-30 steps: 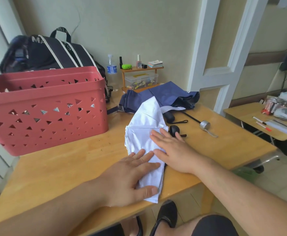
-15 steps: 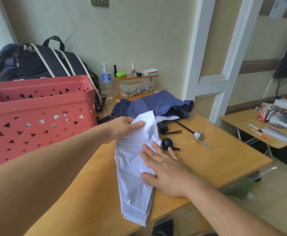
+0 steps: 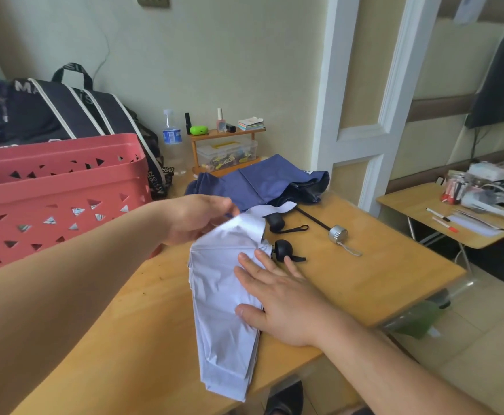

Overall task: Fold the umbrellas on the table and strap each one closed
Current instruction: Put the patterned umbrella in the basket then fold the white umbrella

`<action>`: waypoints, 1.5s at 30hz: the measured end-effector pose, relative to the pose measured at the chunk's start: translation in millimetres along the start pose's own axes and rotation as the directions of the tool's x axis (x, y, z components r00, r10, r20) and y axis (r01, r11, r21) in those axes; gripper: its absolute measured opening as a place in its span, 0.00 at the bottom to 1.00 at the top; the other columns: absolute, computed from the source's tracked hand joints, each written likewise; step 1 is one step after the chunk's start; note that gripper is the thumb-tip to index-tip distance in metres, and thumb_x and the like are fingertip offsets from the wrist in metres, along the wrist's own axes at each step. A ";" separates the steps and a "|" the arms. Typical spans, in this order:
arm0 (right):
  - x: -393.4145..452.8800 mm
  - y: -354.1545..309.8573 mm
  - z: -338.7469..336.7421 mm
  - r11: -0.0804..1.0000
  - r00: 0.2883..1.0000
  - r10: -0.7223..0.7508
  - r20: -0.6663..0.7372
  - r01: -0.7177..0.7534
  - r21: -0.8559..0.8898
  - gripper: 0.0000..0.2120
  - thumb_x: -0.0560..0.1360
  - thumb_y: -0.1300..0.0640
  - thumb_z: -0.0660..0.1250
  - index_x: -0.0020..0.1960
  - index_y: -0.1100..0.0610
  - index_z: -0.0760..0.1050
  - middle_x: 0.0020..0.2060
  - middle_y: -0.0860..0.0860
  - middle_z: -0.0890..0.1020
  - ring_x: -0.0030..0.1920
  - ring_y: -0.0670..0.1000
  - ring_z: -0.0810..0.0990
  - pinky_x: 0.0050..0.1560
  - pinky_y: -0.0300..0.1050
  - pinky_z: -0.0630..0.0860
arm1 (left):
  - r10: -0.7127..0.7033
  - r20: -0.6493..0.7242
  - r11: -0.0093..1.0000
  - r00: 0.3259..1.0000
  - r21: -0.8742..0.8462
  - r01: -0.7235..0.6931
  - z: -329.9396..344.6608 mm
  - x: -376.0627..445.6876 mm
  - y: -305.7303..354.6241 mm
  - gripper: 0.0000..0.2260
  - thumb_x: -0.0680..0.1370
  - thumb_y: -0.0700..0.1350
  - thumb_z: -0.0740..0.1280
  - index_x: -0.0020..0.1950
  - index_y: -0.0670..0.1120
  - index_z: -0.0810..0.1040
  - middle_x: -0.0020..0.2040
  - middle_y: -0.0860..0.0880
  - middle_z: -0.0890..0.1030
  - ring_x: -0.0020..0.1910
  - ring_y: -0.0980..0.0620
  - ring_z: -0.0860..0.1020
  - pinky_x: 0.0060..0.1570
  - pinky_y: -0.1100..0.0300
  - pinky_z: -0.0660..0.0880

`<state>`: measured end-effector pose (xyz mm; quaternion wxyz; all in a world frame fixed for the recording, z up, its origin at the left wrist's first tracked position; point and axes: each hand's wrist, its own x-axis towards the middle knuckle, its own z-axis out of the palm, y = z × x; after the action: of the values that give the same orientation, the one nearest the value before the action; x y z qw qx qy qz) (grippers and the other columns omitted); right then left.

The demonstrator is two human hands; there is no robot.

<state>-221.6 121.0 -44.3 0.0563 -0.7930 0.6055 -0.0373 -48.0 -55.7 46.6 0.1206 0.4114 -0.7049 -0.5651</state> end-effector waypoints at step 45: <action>3.7 0.8 1.7 0.998 0.999 0.014 0.046 -0.017 0.064 0.32 0.83 0.33 0.48 0.84 0.40 0.46 0.81 0.34 0.38 0.80 0.39 0.31 0.81 0.59 0.36 | 0.076 -0.652 0.966 0.755 -0.141 -0.219 -18.3 0.3 21.7 0.14 0.80 0.33 0.63 0.49 0.49 0.84 0.39 0.45 0.80 0.30 0.49 0.72 0.34 0.57 0.70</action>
<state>-221.1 117.3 -46.1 0.0959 -0.7867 0.6086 -0.0385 -46.2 -68.2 71.9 0.4406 0.5075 -0.5882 -0.4499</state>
